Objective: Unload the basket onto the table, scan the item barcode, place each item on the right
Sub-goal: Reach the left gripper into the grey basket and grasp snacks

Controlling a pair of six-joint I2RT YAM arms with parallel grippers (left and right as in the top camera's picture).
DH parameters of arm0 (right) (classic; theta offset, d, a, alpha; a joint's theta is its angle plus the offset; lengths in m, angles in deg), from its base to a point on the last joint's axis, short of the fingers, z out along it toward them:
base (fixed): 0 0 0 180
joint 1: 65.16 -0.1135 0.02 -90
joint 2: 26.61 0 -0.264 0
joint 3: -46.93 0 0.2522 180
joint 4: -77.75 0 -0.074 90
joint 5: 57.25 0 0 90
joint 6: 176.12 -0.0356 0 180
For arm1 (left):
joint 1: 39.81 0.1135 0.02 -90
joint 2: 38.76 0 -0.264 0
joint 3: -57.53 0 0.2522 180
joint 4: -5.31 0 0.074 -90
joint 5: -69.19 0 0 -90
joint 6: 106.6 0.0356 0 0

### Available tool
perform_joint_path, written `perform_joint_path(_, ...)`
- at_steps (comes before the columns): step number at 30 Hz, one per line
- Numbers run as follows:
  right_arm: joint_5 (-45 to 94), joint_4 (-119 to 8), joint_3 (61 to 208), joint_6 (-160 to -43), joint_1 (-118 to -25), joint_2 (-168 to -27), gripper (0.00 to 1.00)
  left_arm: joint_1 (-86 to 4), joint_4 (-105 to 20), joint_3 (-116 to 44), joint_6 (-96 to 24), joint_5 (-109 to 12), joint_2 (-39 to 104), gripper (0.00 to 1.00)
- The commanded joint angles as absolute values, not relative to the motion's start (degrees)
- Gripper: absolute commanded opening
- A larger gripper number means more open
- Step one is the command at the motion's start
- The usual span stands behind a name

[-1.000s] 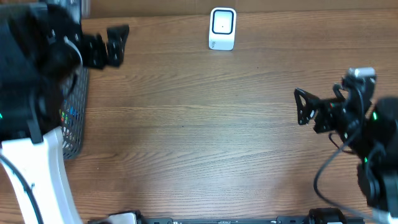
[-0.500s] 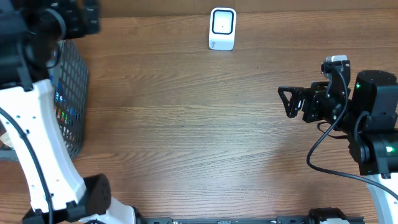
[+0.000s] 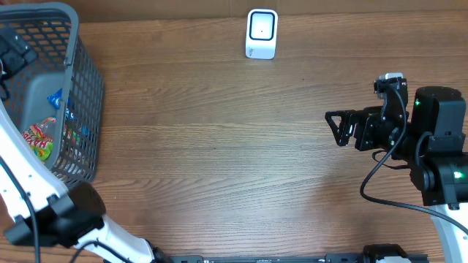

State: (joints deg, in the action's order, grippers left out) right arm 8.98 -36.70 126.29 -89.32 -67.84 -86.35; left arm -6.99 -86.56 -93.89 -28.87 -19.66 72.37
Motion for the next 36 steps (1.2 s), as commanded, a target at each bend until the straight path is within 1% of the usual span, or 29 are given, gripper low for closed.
perform_joint_path(1,8.6,-36.8,128.1,-89.1,-68.1,-86.4,1.0,-6.0,-88.7,-94.6,-28.2,-19.1,78.3,1.0)
perform_joint_path(5,8.6,-36.7,128.1,-89.1,-68.1,-86.5,1.0,-5.1,-91.2,-94.6,-27.9,-19.1,84.8,1.0)
perform_joint_path(8,8.7,-36.7,128.1,-89.1,-68.1,-86.5,1.0,-4.9,-91.6,-94.6,-26.9,-19.2,89.3,0.97)
perform_joint_path(15,8.6,-36.7,128.1,-89.1,-68.1,-86.6,1.0,-5.0,-88.2,-94.6,-24.5,-22.6,96.6,0.96)
perform_joint_path(19,9.2,-36.7,128.1,-89.1,-68.1,-86.6,0.99,-5.1,-85.3,-94.6,-22.4,-25.4,99.2,0.93)
perform_joint_path(24,11.7,-36.7,128.1,-89.1,-68.1,-86.6,0.99,-5.4,-83.1,-94.6,-22.4,-25.3,103.7,0.93)
perform_joint_path(28,12.3,-36.7,128.1,-89.1,-68.0,-86.6,0.98,-5.4,-83.1,-94.6,-22.4,-25.5,106.9,0.88)
perform_joint_path(33,12.3,-36.7,128.1,-89.1,-68.0,-86.6,0.94,-5.5,-84.0,-94.5,-23.1,-26.7,109.8,0.83)
perform_joint_path(36,12.3,-36.7,128.1,-90.4,-68.0,-86.6,0.92,-6.0,-85.1,-94.5,-23.5,-26.5,110.5,0.72)
